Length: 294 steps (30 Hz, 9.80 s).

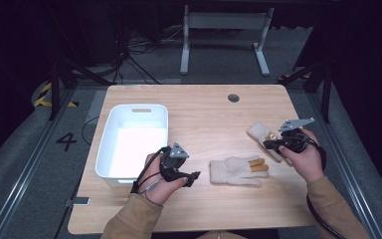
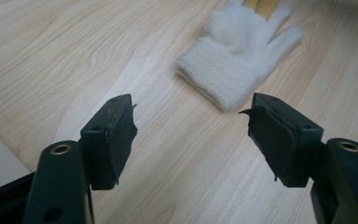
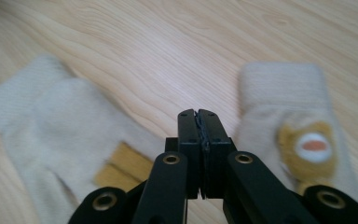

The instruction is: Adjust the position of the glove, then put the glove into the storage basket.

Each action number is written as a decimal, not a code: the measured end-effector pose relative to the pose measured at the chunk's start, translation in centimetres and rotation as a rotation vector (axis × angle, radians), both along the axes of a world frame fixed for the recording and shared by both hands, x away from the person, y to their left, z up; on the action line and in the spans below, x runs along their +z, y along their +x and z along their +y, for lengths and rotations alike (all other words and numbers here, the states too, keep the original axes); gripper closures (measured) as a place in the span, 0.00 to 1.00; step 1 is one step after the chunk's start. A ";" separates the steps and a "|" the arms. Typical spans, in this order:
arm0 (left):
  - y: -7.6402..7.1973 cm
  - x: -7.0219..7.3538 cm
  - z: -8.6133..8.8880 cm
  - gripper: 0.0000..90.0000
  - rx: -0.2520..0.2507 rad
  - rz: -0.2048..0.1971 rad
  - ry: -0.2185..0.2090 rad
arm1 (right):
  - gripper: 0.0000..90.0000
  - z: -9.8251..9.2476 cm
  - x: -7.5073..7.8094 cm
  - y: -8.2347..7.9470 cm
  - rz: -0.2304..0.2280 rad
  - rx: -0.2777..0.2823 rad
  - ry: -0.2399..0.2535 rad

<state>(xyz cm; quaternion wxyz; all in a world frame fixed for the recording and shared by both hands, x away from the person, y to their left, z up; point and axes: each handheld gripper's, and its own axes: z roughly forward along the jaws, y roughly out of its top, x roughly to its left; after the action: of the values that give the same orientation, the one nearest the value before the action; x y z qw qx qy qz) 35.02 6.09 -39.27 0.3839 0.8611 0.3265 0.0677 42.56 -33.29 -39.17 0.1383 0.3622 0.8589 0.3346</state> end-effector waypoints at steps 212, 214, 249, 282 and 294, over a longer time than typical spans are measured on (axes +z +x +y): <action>1.4 -2.6 -5.7 0.58 -0.221 0.138 0.159 | 0.51 2.2 -0.2 -3.7 0.004 0.300 -0.046; 1.5 -2.6 -5.9 0.59 -0.225 0.138 0.158 | 0.52 1.8 -0.3 -3.7 0.010 0.291 -0.054; 1.9 -3.7 -7.2 0.63 -0.266 0.157 0.193 | 0.84 0.6 -1.4 -4.0 -0.004 0.275 -0.302; 2.7 -0.1 -9.2 0.34 -0.272 0.031 0.059 | 0.41 -6.3 -1.5 -3.0 0.031 -0.049 0.001; 4.2 -1.2 -11.5 0.28 -0.363 0.028 0.073 | 0.40 -8.6 -2.4 -2.7 0.056 -0.103 0.039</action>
<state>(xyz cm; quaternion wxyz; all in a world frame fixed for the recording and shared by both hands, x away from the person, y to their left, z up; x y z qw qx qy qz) 39.25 -5.43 -40.46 0.3537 0.9201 0.1682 -0.0029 39.87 -41.87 -41.59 0.1242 0.4176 0.8360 0.3337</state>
